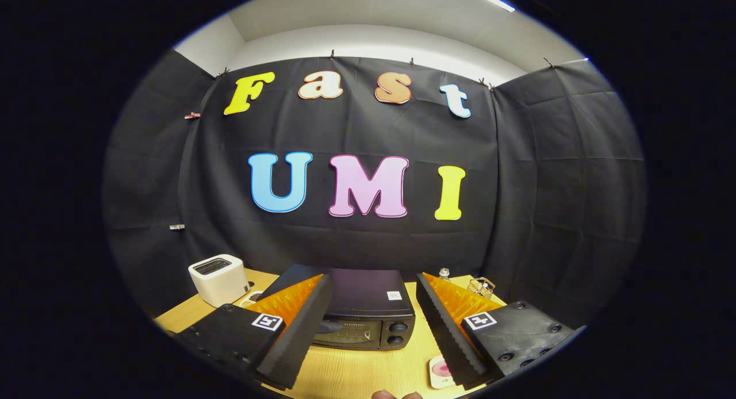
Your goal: Open the toaster oven, put the food inside, and close the toaster oven door.
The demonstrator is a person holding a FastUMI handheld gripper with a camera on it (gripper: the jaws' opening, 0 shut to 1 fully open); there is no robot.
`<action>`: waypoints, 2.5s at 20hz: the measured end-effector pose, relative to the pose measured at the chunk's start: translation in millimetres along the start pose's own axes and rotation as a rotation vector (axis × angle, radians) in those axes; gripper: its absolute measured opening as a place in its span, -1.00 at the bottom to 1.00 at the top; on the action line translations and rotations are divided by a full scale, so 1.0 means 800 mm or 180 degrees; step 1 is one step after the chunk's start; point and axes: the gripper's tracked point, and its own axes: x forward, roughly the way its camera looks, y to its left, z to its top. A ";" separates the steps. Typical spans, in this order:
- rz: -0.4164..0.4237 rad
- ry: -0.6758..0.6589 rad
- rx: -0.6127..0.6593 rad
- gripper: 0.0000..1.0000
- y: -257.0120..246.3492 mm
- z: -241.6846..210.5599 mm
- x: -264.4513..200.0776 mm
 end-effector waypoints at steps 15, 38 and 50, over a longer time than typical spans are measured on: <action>0.0116 0.0651 0.0023 0.95 0.083 -0.113 0.100; 0.0192 0.1285 0.0032 0.98 0.138 -0.236 0.153; 0.0273 0.1441 0.0114 0.97 0.136 -0.257 0.090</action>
